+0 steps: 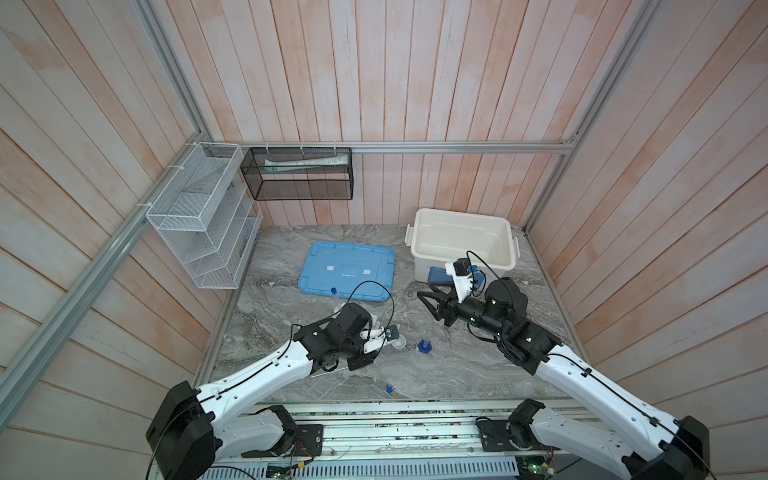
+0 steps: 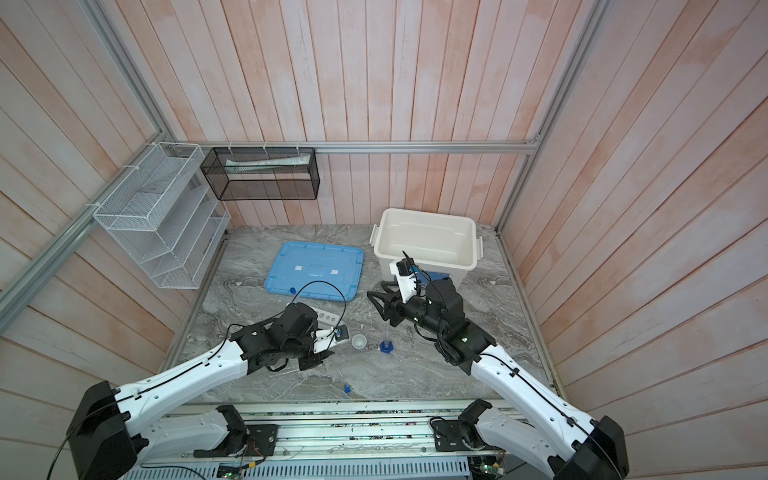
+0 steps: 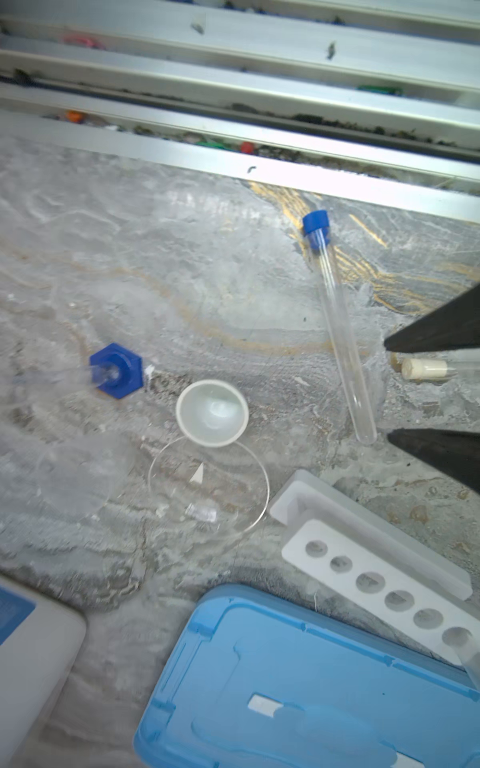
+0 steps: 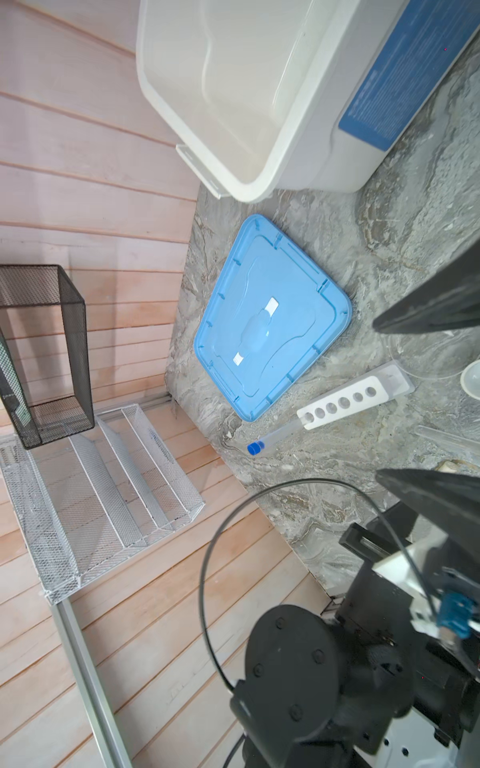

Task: Organize the chemistry lab equipment

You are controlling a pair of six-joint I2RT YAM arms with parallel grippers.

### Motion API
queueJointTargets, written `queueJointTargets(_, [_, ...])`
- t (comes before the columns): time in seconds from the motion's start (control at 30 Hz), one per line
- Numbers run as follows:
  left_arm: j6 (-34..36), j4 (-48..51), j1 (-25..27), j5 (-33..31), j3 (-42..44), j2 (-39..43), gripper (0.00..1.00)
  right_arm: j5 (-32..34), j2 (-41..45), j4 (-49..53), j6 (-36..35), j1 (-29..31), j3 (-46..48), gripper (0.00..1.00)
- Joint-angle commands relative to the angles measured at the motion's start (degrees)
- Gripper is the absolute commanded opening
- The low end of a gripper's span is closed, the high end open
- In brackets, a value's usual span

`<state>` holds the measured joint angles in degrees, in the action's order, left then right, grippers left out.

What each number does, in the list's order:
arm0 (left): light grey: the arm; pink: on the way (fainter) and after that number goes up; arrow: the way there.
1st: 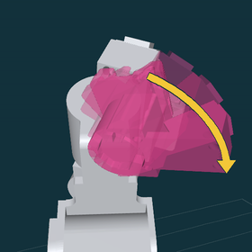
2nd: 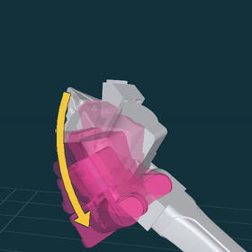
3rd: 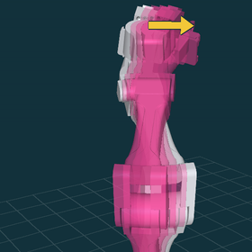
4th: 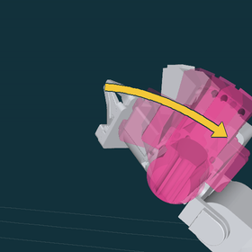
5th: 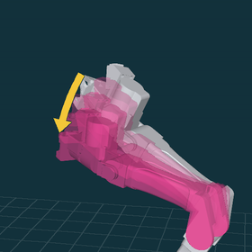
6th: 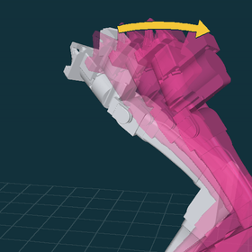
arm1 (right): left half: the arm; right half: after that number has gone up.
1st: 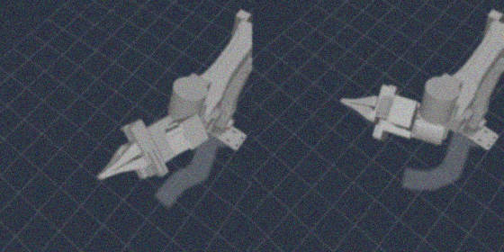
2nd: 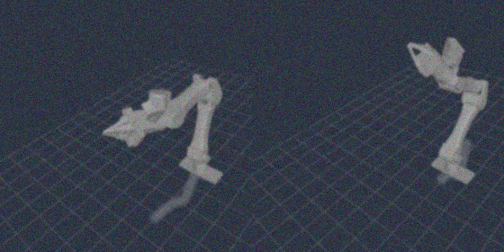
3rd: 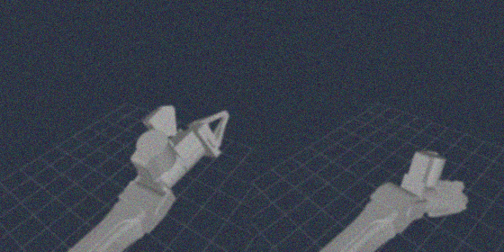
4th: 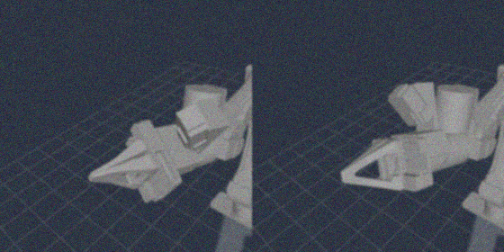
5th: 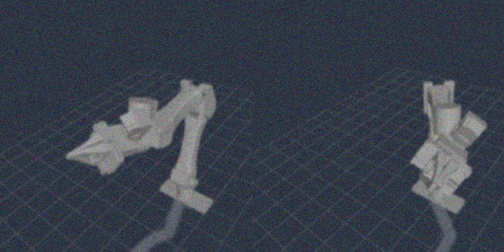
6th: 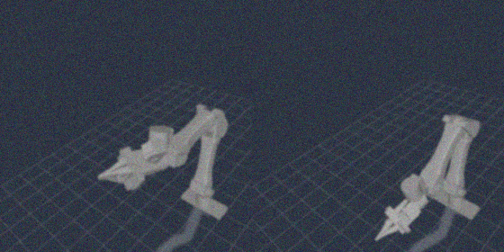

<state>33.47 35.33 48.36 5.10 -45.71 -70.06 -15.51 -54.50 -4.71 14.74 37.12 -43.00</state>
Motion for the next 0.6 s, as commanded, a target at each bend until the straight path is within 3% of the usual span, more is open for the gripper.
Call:
queueJointTargets(0.0, [4.2,6.5,2.7,-7.1,-1.1,-3.5,0.37,0.0,2.5,-1.8,-0.1,-2.1,2.8,0.53])
queueJointTargets(0.23, [9.0,6.7,5.9,-9.0,-4.6,-11.5,0.52,-4.3,5.9,-5.0,1.1,-6.5,7.6,0.53])
queueJointTargets(0.57, [15.7,6.0,7.6,-10.8,-9.8,-19.7,0.55,-10.2,8.8,-9.8,3.1,-12.9,13.1,0.53])
